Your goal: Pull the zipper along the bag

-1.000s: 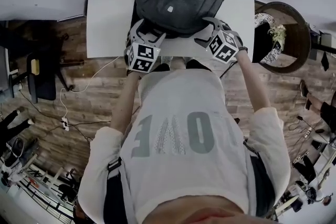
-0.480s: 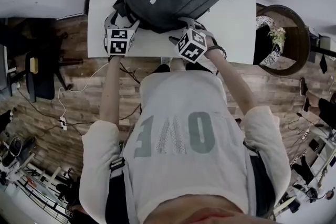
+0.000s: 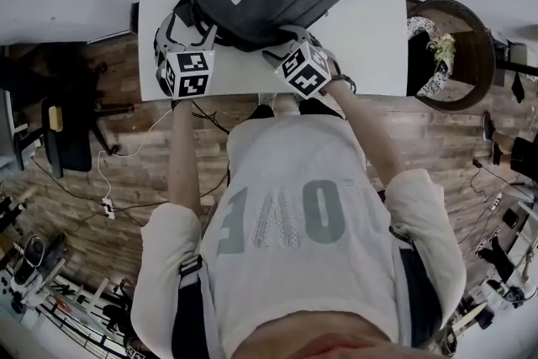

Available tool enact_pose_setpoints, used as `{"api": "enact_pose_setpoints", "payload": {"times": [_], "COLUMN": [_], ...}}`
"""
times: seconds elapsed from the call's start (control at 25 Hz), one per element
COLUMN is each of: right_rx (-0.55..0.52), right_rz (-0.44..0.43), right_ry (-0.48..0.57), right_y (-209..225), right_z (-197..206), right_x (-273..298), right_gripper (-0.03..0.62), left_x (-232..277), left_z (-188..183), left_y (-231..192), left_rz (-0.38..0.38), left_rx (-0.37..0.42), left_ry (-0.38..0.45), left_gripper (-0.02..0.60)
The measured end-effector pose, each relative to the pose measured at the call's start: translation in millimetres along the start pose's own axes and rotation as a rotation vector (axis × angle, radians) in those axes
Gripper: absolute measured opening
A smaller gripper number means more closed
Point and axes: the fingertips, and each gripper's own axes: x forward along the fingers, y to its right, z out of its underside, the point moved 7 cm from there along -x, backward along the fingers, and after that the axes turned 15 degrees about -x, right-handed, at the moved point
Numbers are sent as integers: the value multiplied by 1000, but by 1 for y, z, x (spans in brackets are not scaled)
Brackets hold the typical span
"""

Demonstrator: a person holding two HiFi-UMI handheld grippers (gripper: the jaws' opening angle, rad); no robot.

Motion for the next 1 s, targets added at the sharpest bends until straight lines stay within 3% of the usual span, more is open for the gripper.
{"api": "enact_pose_setpoints", "payload": {"times": [0.08, 0.16, 0.24, 0.28, 0.4, 0.52, 0.68, 1.0], "right_rx": [60, 95, 127, 140, 193, 213, 197, 34], "right_rz": [42, 105, 178, 220, 330, 374, 367, 192], "right_ry": [43, 67, 60, 42, -42, -111, -149, -119], "right_y": [6, 14, 24, 29, 46, 63, 80, 95], "right_z": [-2, 3, 17, 27, 61, 83, 98, 110], "right_x": [-19, -42, -61, -68, -77, -72, -62, -46], "right_gripper": [275, 275, 275, 275, 275, 275, 273, 244], "left_x": [-11, -25, -33, -31, -7, 18, 37, 49], "left_z": [-8, -21, -37, -43, -48, -33, -5, 2], "left_y": [0, 1, 11, 21, 61, 97, 120, 118], "left_rz": [-4, 18, 73, 111, 237, 358, 447, 450], "left_rx": [-25, -103, -148, -130, -27, -6, 18, -8], "left_ry": [49, 139, 200, 207, 155, 50, -81, -127], "left_gripper": [382, 382, 382, 382, 382, 382, 382, 382]}}
